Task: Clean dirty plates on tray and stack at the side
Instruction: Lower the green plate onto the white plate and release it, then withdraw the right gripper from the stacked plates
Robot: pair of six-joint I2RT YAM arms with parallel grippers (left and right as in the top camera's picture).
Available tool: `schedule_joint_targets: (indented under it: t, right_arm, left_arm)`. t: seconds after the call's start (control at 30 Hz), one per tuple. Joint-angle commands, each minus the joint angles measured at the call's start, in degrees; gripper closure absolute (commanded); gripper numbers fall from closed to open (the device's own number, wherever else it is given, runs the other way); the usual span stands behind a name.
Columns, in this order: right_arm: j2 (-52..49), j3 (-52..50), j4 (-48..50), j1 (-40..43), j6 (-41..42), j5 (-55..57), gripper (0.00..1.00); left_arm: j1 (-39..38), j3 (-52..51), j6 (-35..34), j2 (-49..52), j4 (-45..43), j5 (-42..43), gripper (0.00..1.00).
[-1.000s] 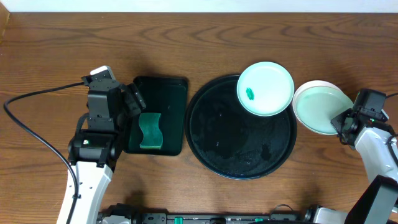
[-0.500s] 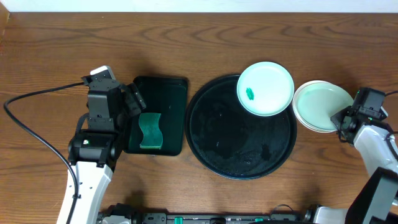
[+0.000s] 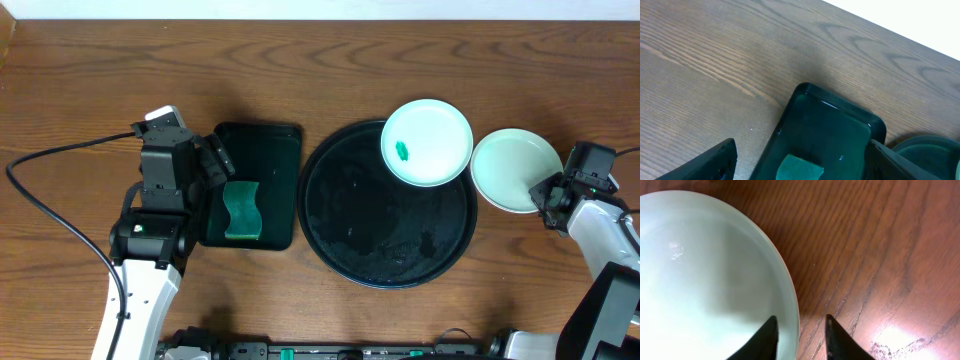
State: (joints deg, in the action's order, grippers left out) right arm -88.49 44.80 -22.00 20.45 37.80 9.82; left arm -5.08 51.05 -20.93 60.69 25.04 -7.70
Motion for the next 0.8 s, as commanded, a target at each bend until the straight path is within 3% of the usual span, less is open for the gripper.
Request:
schedule_joint_targets:
  t: [0.0,0.03,0.1,0.13,0.33,0.37,0.4,0.63,0.77]
  right_arm:
    - [-0.3,-0.4,-0.1,0.1,0.3,0.2,0.61]
    - [-0.3,-0.4,-0.2,0.1,0.3,0.2,0.57]
    - [-0.3,-0.4,-0.2,0.1,-0.2,0.2,0.26]
    - [-0.3,-0.4,-0.2,0.1,-1.0,0.1,0.17]
    - [0.0,0.2,0.0,0.1,-11.7,-9.3,0.16]
    - [0.3,0.5,-0.1,0.1,-13.4,-11.5,0.12]
    - [0.9,0.6,-0.3,0.1,-14.3,-13.5,0.01]
    - [8.6,0.8,-4.3,0.1,-16.3,-14.6,0.01]
    - [13.7,0.8,-6.5,-0.4,-20.0,-16.0,0.19]
  left_arm:
    - [0.2,0.9,0.3,0.0,-0.2,-0.9,0.18]
    - [0.2,0.9,0.3,0.0,-0.2,-0.9,0.18]
    - [0.2,0.9,0.3,0.0,-0.2,-0.9,0.18]
    - [0.2,0.9,0.3,0.0,-0.2,-0.9,0.18]
    - [0.2,0.9,0.3,0.0,-0.2,-0.9,0.18]
    - [0.2,0.9,0.3,0.0,-0.2,-0.9,0.18]
    - [0.2,0.9,0.3,0.0,-0.2,-0.9,0.18]
    - [0.2,0.9,0.3,0.0,-0.2,-0.9,0.18]
    - [0.2,0.9,0.3,0.0,-0.2,-0.9,0.18]
